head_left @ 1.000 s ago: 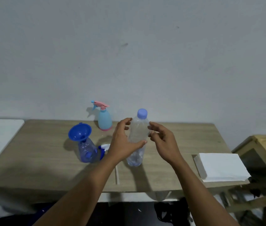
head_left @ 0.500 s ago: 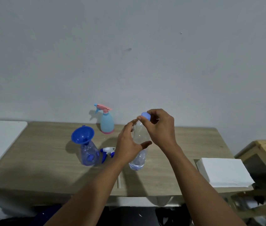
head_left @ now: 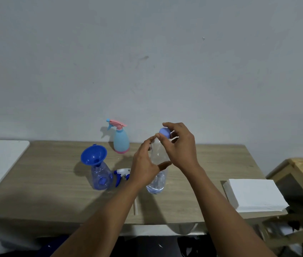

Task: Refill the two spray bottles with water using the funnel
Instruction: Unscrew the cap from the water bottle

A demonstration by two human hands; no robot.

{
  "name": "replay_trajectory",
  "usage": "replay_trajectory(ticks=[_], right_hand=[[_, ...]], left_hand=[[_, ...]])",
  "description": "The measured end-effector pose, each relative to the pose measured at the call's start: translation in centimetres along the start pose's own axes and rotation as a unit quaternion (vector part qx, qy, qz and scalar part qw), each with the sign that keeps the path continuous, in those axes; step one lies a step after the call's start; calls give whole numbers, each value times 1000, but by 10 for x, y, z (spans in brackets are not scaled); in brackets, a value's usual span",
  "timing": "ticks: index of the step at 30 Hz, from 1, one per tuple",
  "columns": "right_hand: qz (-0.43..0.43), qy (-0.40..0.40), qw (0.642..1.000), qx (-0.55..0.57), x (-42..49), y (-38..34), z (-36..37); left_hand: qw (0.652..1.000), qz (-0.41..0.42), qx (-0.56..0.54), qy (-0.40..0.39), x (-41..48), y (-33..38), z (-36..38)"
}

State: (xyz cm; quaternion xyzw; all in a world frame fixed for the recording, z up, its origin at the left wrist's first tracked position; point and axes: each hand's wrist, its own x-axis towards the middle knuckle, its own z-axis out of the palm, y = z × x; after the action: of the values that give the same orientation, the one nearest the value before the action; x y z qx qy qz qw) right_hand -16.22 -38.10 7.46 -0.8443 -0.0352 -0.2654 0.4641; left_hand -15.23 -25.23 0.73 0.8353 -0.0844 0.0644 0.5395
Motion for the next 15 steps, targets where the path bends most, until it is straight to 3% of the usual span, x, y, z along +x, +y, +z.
replay_trajectory(ticks=[8,15], right_hand=[[24,-89,996,20,0,2,-12],[117,18,992,53,3,-6,-1]], left_hand=[[1000,-6,9,-7,1,1,0],[1000,-6,20,-5,-1,2,1]])
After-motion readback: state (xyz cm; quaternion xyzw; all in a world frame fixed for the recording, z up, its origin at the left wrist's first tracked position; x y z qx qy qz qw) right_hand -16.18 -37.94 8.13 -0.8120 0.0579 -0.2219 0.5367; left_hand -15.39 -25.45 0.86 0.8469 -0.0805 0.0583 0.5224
